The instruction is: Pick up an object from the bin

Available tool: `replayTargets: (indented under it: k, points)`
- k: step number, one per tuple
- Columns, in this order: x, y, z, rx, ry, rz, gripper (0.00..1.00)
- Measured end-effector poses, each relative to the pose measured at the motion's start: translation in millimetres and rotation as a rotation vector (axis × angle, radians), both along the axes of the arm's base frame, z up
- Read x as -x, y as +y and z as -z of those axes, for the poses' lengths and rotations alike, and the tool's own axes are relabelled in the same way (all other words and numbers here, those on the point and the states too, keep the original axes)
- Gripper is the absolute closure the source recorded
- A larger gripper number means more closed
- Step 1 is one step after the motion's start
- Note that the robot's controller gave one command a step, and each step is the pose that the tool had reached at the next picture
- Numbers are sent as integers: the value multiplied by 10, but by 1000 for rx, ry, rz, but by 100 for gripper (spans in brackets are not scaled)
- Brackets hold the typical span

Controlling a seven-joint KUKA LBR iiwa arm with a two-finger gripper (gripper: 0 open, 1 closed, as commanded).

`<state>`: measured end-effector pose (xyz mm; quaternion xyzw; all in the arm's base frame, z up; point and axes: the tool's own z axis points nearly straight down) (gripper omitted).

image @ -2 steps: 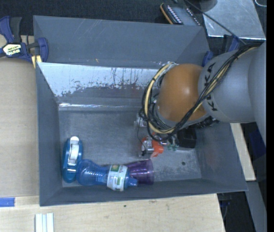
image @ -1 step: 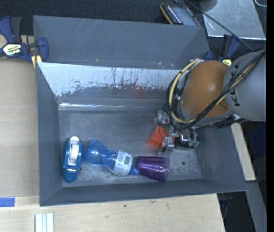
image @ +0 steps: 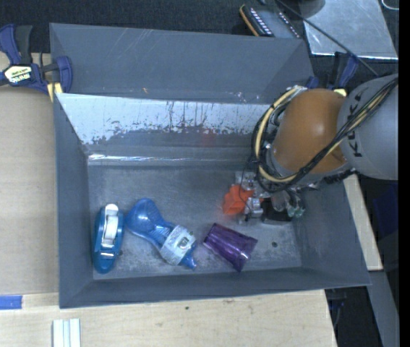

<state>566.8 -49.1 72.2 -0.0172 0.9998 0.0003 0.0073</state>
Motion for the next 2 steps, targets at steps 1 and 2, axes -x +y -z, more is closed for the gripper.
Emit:
replayTargets:
  k: [1,2]
  points:
    - [0,0,0,0,0,0,100]
    - [142,83,-930,0,0,9,100]
